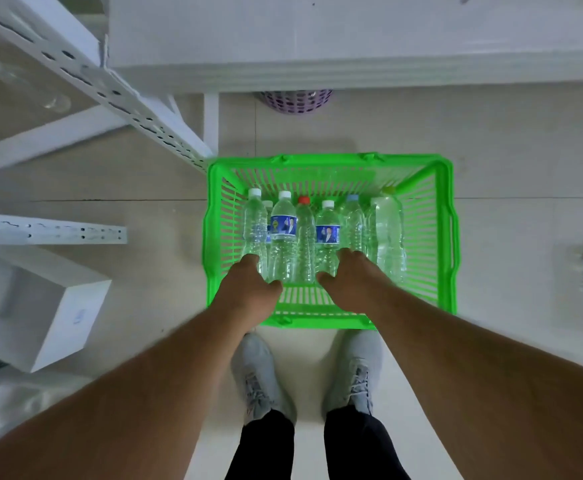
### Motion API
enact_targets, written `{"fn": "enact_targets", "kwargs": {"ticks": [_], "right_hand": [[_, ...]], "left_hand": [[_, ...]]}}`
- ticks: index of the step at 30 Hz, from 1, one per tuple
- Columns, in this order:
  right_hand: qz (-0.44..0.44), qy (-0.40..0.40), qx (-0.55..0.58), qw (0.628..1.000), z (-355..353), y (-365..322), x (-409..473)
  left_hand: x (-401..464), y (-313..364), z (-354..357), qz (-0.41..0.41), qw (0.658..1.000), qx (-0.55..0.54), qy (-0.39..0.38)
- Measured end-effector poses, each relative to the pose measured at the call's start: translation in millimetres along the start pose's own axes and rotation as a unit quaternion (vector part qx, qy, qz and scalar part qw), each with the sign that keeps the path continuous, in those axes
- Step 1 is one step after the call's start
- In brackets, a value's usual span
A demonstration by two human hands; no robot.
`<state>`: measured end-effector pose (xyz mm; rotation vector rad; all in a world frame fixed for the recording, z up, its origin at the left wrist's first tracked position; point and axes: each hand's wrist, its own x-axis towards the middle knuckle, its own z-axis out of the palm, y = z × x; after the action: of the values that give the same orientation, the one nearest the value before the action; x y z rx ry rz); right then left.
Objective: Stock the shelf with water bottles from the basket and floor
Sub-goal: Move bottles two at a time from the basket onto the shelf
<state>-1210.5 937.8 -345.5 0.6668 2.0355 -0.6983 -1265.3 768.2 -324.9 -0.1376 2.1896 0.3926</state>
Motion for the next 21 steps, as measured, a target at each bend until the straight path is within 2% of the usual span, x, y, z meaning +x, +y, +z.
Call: {"fn": "enact_targets", "kwargs": {"ticks": [5,11,16,21], "right_hand": [[0.014,-0.008,0.064,0.998,23,-12,52],[0.036,-0.012,0.206,0.978,34,-36,119],[0.015,0.01,0.229,0.973,42,-52,164],[0.027,-0.018,0.262,0.965,50,-55,190]], "left_hand": [[55,-12,17,-0.017,0.999,-0.021,0.033],[114,-19,35,-0.054,0.998,-0.024,0.032],[147,-21,53,-0.108,0.993,-0.033,0.038],[162,-25,62,-0.13,0.989,0.005,0.075]]}}
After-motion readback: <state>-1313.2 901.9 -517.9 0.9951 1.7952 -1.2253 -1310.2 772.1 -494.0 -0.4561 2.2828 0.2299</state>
